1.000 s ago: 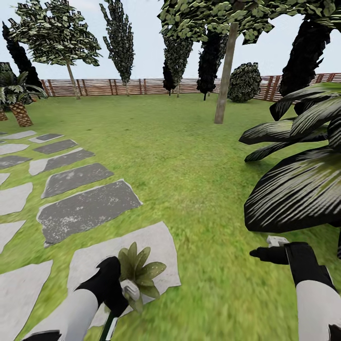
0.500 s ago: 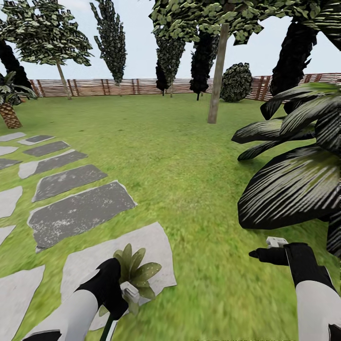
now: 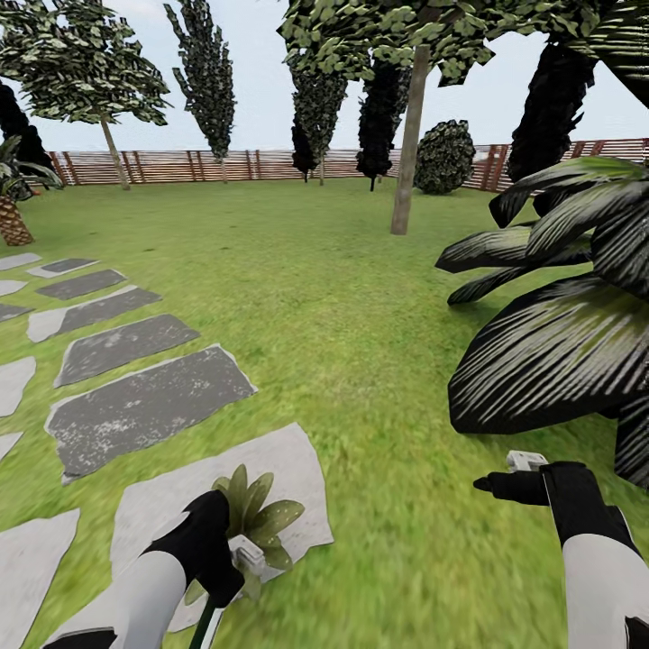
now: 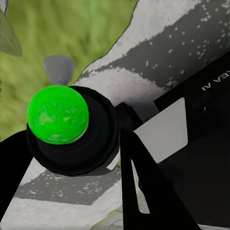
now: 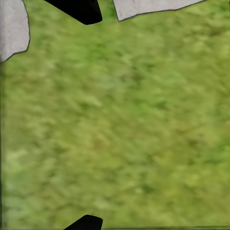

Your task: Pick up the pesticide atomizer in the garden and spray insectifuge to fully cover both potted plants in the garden.

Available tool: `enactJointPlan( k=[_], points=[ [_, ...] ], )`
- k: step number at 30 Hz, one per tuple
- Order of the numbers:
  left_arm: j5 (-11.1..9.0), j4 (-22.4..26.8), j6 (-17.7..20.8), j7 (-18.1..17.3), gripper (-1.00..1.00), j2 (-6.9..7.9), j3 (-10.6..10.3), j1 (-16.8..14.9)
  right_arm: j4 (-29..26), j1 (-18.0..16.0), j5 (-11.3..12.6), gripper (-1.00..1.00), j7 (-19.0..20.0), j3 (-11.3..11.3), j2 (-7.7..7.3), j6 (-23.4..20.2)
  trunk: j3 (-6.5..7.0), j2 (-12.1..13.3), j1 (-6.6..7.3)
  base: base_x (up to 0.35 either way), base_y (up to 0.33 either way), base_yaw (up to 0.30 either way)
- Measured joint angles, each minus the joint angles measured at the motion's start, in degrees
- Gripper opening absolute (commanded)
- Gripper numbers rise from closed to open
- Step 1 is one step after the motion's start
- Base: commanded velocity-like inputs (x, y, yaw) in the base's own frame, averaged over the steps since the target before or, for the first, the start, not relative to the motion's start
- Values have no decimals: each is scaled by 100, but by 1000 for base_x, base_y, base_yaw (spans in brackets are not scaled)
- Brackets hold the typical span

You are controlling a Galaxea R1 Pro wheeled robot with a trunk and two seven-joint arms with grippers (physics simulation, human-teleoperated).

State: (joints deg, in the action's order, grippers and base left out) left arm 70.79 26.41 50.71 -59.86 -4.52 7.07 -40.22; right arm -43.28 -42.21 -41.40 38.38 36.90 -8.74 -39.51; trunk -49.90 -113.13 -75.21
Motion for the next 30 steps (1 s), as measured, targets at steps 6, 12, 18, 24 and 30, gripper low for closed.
enactJointPlan(
  k=[6, 12, 18, 24, 30],
  points=[
    [6, -1, 0, 16, -100, 11, -2, 2, 1, -1, -1, 100, -1, -8, 1, 1, 0, 0, 0, 0, 0, -58],
    [17, 7, -7, 29, -100, 89, -1, 2, 1, -1, -1, 100, -2, -9, 1, 1, 0, 0, 0, 0, 0, -2],
    [-27, 75, -9, 598, -100, 176, 74, 2, 1, -1, -1, 100, -6, -9, 1, 1, 0, 0, 0, 0, 0, 0],
    [-201, 292, -1, 811, -100, 162, 149, 1, 1, -1, -1, 100, -2, -9, 1, 1, 0, 0, 0, 0, 0, 0],
    [-206, -212, -6, 823, -100, 173, 185, 7, 1, 0, -1, 100, -2, -9, 1, 1, 0, 0, 0, 0, 0, 0]
  ],
)
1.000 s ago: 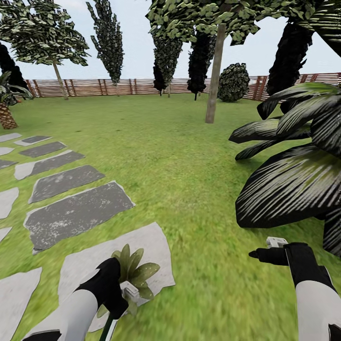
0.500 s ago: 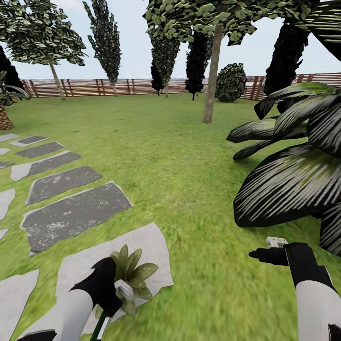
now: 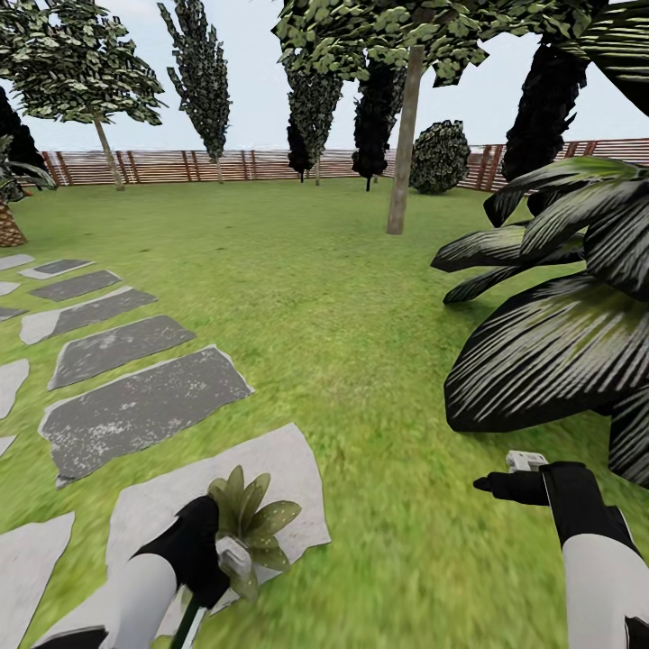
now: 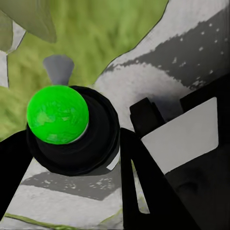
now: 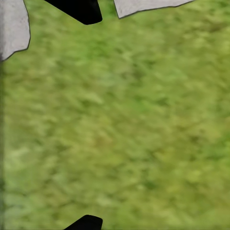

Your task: Pick up the pesticide atomizer in the garden and spray insectifuge to fully cover both potted plants in the garden.

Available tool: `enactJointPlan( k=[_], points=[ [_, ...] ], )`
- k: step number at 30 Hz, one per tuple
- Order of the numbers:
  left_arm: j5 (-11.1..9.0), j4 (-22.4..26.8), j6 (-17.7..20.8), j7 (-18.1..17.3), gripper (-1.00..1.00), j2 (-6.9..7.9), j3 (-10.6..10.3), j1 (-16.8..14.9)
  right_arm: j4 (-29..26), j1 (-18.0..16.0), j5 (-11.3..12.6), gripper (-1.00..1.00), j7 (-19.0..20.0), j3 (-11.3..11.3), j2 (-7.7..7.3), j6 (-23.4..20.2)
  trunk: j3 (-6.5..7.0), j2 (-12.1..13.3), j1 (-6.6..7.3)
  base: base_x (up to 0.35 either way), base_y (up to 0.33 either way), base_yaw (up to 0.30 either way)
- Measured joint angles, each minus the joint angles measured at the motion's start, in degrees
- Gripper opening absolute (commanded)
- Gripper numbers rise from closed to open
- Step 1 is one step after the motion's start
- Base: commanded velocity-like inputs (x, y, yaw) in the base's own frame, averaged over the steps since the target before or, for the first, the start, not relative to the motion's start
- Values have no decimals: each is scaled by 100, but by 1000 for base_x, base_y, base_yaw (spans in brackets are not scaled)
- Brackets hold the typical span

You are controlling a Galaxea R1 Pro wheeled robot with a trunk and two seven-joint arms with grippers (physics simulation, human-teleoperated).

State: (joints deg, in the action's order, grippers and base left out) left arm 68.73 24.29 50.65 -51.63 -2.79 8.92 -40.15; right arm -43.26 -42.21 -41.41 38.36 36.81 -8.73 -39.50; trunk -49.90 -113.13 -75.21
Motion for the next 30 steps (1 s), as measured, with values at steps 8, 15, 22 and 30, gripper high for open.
enactJointPlan(
  k=[8, 15, 22, 30],
  points=[
    [-1, -196, -8, 4, -100, 138, 69, 53, 0, 0, 0, 100, -4, -6, 0, 0, 0, 0, 0, 0, 0, 0],
    [-9, -77, -11, 4, -100, 131, 209, 56, 0, 0, -2, 100, -7, -9, 0, 0, 0, 0, 0, -21, 15, 0],
    [-7, 225, -6, 5, -100, 128, 243, 55, 2, 0, -1, 100, -2, 0, 0, 1, 0, 0, 0, -109, 91, 0],
    [-12, 233, -2, 5, -100, 127, 248, 55, 35, 1, -10, 100, 3, -1, -2, 3, 0, -1, 1, 36, 56, -93]
  ],
)
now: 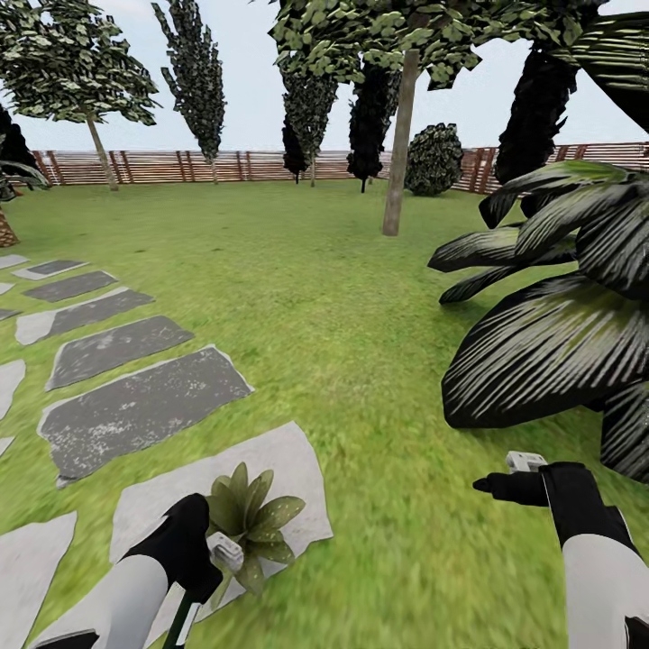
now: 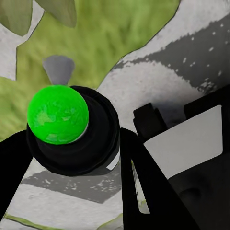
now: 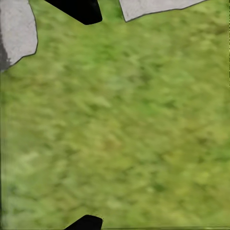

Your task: Pick up the pesticide atomizer in the garden and spray insectifuge to fully cover both potted plants in the garden.

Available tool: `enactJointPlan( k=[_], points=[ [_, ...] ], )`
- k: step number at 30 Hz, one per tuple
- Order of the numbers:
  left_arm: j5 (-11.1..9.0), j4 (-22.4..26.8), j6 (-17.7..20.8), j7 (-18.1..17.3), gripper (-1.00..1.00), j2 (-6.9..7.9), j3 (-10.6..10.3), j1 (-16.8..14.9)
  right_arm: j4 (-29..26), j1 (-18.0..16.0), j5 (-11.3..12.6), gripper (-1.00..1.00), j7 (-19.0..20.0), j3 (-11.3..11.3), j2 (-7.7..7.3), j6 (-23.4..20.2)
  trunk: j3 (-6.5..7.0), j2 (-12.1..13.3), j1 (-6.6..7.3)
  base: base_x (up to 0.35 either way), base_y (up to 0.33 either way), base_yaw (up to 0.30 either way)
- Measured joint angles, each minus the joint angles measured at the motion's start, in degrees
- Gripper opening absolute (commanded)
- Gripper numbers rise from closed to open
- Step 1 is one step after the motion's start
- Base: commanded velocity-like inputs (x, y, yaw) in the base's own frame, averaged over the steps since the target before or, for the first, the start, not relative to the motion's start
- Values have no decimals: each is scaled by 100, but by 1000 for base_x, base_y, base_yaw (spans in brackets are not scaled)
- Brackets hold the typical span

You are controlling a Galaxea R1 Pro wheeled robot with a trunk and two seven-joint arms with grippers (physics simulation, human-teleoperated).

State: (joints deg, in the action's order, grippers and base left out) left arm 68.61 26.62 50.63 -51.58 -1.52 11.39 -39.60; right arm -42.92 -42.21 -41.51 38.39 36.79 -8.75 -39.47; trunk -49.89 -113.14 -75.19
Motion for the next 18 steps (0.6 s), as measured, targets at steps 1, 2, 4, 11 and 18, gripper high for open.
enactJointPlan(
  k=[1, 2, 4, 11, 18],
  points=[
    [8, -1, -3, 1, -100, 0, 0, -2, 0, 1, 2, 100, 0, 0, 0, -1, 0, 0, 0, 116, 239, -261],
    [8, -1, -2, 1, -100, 0, 1, -2, 4, 1, 2, 100, 0, 0, 0, -1, 0, 0, 0, 74, 254, -264],
    [8, 0, -2, 0, -100, 0, 1, -2, 9, 0, 1, 100, -1, 0, 0, 0, 0, 0, -1, 31, 255, -141],
    [5, -8, -4, 0, -100, -7, 1, 2, 9, -1, 1, 100, -3, 1, 2, -3, 0, 0, -1, 5, 63, -25],
    [5, -18, -3, -5, -100, -12, 2, 1, 9, 0, 1, 100, -1, 0, 1, -3, 0, 1, -3, -72, 57, -179]
  ],
)
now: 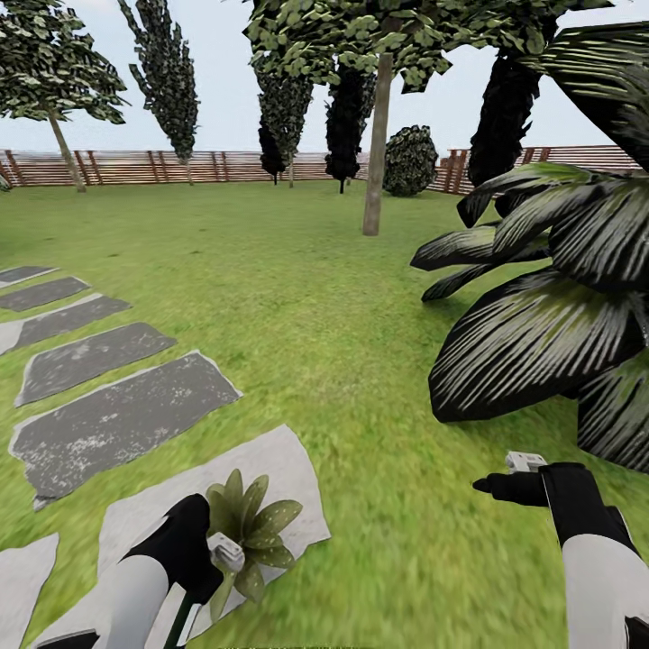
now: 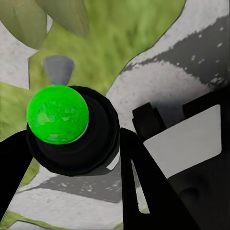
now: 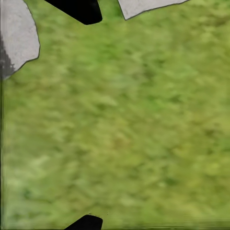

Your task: Pick up the pesticide atomizer in the garden and spray insectifuge to fully cover both potted plants in the garden.

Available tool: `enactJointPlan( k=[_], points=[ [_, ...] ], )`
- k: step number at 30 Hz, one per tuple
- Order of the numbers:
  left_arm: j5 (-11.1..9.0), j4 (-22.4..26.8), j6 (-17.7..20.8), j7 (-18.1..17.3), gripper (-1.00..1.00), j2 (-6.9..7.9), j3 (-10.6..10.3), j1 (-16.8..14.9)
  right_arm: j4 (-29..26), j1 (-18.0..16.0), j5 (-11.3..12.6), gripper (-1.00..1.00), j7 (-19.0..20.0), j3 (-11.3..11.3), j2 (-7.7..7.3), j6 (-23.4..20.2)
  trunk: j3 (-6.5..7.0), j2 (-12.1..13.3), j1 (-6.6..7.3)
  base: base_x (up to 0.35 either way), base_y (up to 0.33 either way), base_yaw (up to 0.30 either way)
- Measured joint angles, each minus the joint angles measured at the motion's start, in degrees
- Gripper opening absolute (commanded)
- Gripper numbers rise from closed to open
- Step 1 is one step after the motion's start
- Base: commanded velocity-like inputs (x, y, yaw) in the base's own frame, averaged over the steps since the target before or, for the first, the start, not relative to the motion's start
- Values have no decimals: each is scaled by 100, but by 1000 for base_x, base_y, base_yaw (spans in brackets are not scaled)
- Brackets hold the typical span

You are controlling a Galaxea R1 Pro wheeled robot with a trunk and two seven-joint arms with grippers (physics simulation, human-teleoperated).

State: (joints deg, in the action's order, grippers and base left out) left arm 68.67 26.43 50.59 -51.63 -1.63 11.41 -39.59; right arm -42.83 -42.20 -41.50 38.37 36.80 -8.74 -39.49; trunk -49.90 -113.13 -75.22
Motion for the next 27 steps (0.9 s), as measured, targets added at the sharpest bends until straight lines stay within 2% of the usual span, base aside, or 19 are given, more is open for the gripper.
enactJointPlan(
  k=[4, 15, 23, 27],
  points=[
    [17, -7, -2, -4, -100, -4, -1, 0, 1, -1, 3, 100, 4, -1, 1, 0, 0, -1, 1, -153, 134, -86],
    [9, -3, 2, -3, -100, -5, -1, -2, 5, -1, -1, 100, 0, -8, 1, -1, -70, 0, 1, -7, 9, -2],
    [11, 2, 10, -5, -100, -5, 0, 0, 409, -1, -9, 100, 0, -21, 0, 5, -88, 0, 2, 0, 283, -12],
    [11, 0, 7, -3, -100, -6, 0, -1, 417, 0, -9, 100, 1, -23, -1, 4, -88, 0, 2, 0, 283, -204]
  ],
)
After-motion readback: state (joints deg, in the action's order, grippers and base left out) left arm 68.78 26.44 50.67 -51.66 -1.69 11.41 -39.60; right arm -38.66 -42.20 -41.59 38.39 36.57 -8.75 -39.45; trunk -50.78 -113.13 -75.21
